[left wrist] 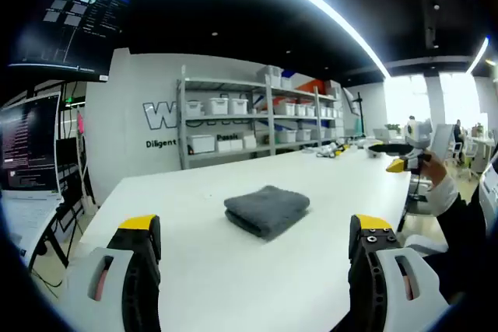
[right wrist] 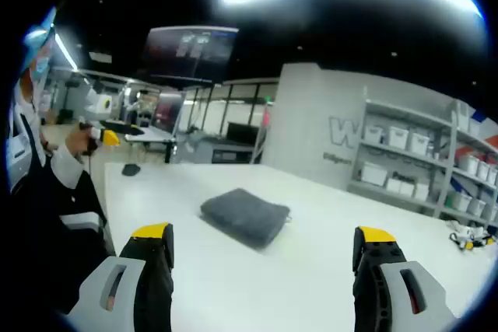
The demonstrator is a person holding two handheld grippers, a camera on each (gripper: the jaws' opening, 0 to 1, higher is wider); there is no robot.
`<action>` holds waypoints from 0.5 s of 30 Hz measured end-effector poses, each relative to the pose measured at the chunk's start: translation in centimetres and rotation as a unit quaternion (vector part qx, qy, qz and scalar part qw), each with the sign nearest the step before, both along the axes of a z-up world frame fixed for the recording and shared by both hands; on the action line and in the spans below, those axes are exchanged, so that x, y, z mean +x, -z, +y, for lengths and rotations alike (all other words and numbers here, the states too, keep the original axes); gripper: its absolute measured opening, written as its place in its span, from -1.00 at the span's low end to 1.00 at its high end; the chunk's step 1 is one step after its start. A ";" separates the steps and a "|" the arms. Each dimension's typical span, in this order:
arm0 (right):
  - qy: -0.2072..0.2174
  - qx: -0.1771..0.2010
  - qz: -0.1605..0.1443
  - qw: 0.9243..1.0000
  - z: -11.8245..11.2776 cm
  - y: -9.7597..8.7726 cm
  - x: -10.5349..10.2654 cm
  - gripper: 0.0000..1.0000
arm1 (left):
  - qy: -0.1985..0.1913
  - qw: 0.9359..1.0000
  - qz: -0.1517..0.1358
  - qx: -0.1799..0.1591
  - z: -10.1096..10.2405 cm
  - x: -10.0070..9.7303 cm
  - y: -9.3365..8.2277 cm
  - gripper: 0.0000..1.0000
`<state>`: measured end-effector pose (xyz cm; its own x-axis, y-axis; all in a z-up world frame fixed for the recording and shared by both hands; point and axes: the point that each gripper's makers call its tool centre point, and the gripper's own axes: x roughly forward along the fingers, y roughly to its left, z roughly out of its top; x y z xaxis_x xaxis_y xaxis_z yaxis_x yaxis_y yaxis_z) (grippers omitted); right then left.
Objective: Open the folded towel by lifting each exposed corner and separating the folded layers until the towel lies flat within the target outline without major curled edges
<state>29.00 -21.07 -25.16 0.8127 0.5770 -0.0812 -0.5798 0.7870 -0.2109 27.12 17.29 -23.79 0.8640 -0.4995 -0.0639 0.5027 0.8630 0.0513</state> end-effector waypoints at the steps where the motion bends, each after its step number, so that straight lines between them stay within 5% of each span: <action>1: 0.000 0.000 0.000 1.000 0.0 0.0 0.0 0.91 | 0.000 1.000 0.000 0.000 0.0 0.0 0.0 0.99; 15: -0.002 0.001 0.001 1.000 0.3 0.2 0.2 0.88 | 0.013 1.000 0.002 -0.010 -0.5 -0.4 0.0 0.99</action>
<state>29.24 -20.82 -25.37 0.8101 0.5807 -0.0807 -0.5835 0.7850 -0.2082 26.76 16.82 -23.79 0.8509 -0.5222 -0.0575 0.5244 0.8509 0.0312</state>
